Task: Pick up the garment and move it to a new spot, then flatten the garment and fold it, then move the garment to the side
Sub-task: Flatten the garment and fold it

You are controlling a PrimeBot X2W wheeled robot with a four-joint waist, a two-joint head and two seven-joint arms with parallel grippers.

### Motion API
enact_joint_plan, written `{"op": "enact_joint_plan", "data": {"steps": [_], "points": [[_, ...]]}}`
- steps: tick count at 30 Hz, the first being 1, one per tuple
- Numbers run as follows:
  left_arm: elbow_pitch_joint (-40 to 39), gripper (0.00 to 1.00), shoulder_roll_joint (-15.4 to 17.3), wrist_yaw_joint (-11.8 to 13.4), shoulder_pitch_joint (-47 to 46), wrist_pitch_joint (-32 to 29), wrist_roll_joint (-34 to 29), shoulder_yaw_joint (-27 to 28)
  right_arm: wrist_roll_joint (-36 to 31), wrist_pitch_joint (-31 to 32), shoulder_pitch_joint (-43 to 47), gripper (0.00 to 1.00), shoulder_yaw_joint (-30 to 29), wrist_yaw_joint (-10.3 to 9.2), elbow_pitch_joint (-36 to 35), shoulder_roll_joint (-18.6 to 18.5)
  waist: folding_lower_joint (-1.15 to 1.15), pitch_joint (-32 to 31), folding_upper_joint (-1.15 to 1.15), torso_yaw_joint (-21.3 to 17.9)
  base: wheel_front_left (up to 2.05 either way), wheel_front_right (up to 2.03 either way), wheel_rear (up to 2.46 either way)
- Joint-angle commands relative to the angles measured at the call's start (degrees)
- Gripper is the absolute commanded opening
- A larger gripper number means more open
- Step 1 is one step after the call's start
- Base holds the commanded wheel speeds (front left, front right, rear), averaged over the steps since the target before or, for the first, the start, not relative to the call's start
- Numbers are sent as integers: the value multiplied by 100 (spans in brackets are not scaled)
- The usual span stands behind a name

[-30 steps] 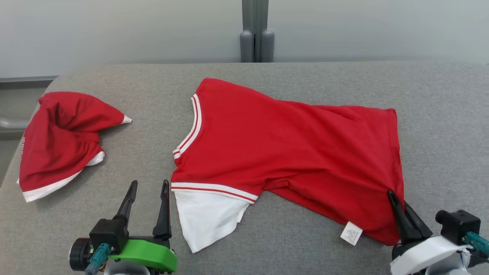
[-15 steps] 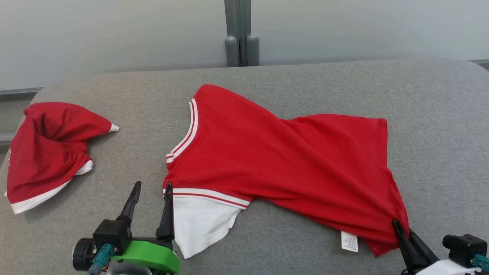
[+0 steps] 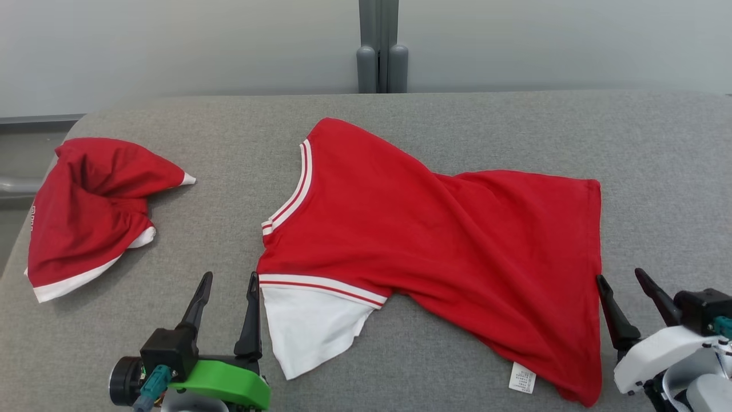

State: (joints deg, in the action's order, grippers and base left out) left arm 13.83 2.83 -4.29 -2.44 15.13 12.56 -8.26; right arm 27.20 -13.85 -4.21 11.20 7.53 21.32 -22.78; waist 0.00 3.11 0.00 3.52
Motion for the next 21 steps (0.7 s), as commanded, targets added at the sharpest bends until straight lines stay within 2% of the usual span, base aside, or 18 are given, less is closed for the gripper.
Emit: {"op": "enact_joint_plan", "data": {"steps": [1, 9, 18, 20, 21], "points": [[0, 100, 12, -9, -54, 1, -4, -12, -90, 31, -181, 100, 17, -8, 143, -26, 0, 37, 0, 42, 0, 0, 0], [-22, 100, 11, 22, -153, 1, 17, -75, -250, 328, -881, 100, 48, -8, 1403, 99, 0, 181, 0, 205, 0, 0, 0], [-22, 100, 12, 31, -249, 1, 39, -80, 103, 500, -1246, 100, 412, -8, 2374, 349, 0, 320, 0, 359, 0, 0, 0], [-19, 100, 12, 35, -282, 1, 46, -92, 229, 589, -1275, 38, 581, -3, 2478, 384, 0, 343, 0, 400, 0, 0, 0], [-20, 100, 12, 43, -292, 1, 53, -94, 296, 575, -1321, 0, 650, -3, 2505, 385, 0, 355, 0, 420, 0, 0, 0]]}}
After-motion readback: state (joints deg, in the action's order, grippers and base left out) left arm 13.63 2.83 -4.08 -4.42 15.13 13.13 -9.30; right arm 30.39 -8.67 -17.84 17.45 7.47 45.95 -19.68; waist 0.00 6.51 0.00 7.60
